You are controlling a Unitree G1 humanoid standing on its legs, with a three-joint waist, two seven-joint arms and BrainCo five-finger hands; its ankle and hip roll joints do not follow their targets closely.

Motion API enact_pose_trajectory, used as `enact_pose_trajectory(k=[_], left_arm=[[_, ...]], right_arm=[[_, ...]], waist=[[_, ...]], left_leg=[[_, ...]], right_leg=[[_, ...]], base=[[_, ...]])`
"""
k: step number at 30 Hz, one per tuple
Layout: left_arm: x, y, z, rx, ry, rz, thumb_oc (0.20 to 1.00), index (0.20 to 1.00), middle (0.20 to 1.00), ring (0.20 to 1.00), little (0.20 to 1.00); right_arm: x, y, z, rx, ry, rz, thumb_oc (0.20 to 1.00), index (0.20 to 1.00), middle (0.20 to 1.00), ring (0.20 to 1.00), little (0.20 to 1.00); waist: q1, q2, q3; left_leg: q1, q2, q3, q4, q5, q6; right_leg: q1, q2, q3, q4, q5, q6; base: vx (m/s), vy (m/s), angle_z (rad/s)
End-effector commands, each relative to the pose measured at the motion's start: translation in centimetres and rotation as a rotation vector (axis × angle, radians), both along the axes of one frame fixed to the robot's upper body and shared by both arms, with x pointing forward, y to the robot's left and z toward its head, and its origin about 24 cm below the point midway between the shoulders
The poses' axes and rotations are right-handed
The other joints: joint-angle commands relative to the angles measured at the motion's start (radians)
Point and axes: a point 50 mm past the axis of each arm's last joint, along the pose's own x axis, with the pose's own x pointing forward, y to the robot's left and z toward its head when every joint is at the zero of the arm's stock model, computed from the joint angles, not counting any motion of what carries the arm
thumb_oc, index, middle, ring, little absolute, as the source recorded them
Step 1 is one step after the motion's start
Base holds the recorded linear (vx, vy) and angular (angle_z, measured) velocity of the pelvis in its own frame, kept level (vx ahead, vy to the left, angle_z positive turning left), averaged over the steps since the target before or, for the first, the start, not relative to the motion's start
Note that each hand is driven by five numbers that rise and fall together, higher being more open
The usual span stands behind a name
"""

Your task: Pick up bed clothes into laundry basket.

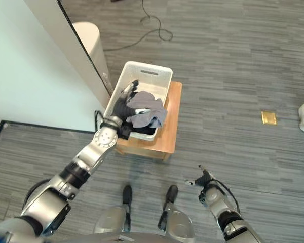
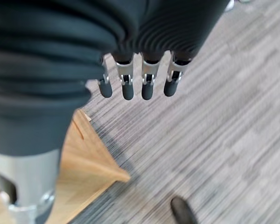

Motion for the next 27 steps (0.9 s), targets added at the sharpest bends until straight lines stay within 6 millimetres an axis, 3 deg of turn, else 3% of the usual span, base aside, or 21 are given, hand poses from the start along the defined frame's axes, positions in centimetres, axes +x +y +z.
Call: enact_pose_trajectory(k=[1,4,6,10,11,15,22,25,27], left_arm=[[0.3,-1.0,2.0,-0.060,-0.088,-0.079,1.000,1.000,1.000,1.000,1.000],[-0.1,-0.3,0.9,-0.066,-0.055,-0.064,1.000,1.000,1.000,1.000,1.000],[-0.9,0.7,-0.7,-0.089,-0.001,-0.051,1.000,1.000,1.000,1.000,1.000],[-1.7,0.7,-1.9,-0.092,0.030,-0.052,1.000,1.000,1.000,1.000,1.000],[-1.9,1.1,-2.0,-0.065,0.006,-0.020,1.000,1.000,1.000,1.000,1.000],[-2.9,2.8,-3.0,-0.059,0.013,0.066,1.000,1.000,1.000,1.000,1.000],[-4.4,5.3,-5.5,-0.194,0.113,0.235,1.000,1.000,1.000,1.000,1.000],[-4.9,5.9,-6.3,-0.239,0.149,0.281,1.000,1.000,1.000,1.000,1.000],[-6.0,6.8,-7.2,-0.299,0.183,0.349,1.000,1.000,1.000,1.000,1.000]], right_arm=[[-0.4,0.2,-0.1,0.083,-0.032,-0.067,1.000,1.000,1.000,1.000,1.000],[-0.2,0.5,0.1,0.128,-0.070,-0.096,1.000,1.000,1.000,1.000,1.000],[1.0,1.0,1.5,0.192,-0.172,-0.102,1.000,1.000,1.000,1.000,1.000],[5.5,0.9,7.3,0.127,-0.468,-0.009,1.000,1.000,1.000,1.000,1.000],[7.5,1.1,11.5,-0.016,-0.651,0.097,1.000,1.000,1.000,1.000,1.000],[8.7,2.5,15.2,-0.031,-0.841,0.161,1.000,1.000,1.000,1.000,1.000],[9.4,7.0,16.7,0.071,-0.922,0.295,1.000,1.000,1.000,1.000,1.000],[9.5,7.8,16.7,0.068,-0.919,0.332,1.000,1.000,1.000,1.000,1.000],[11.0,8.4,18.5,-0.003,-0.964,0.374,1.000,1.000,1.000,1.000,1.000]], waist=[[0.044,-0.006,-0.051],[0.050,-0.002,-0.061],[0.058,-0.004,-0.079],[0.072,-0.018,-0.098],[0.081,-0.021,-0.101],[0.102,-0.017,-0.097],[0.162,-0.011,-0.094],[0.178,-0.005,-0.088],[0.223,0.006,-0.073]], left_leg=[[-0.077,0.039,0.015,-0.001,0.060,-0.057],[-0.066,0.037,0.013,-0.001,0.057,-0.056],[-0.048,0.037,0.013,-0.001,0.052,-0.054],[-0.033,0.041,0.008,-0.001,0.043,-0.050],[-0.028,0.044,0.006,-0.001,0.042,-0.051],[-0.023,0.047,0.003,-0.001,0.045,-0.051],[-0.024,0.053,-0.007,-0.001,0.058,-0.056],[-0.026,0.055,-0.016,-0.001,0.065,-0.059],[-0.044,0.056,-0.038,-0.001,0.086,-0.068]], right_leg=[[0.102,-0.121,-0.060,0.015,-0.118,0.165],[0.114,-0.124,-0.065,0.015,-0.119,0.165],[0.131,-0.125,-0.067,0.015,-0.123,0.162],[0.143,-0.121,-0.062,0.015,-0.129,0.157],[0.148,-0.118,-0.062,0.015,-0.133,0.154],[0.154,-0.116,-0.064,0.015,-0.135,0.154],[0.161,-0.108,-0.072,0.015,-0.141,0.143],[0.166,-0.102,-0.079,0.015,-0.146,0.136],[0.170,-0.099,-0.098,0.015,-0.151,0.129]], base=[[0.07,0.019,0.17],[0.04,0.001,0.06],[0.06,0.003,0.07],[0.01,-0.001,0.01],[0.00,0.000,0.00],[0.00,-0.001,0.01],[-0.01,-0.017,0.02],[-0.04,-0.035,0.12],[-0.09,-0.035,0.20]])
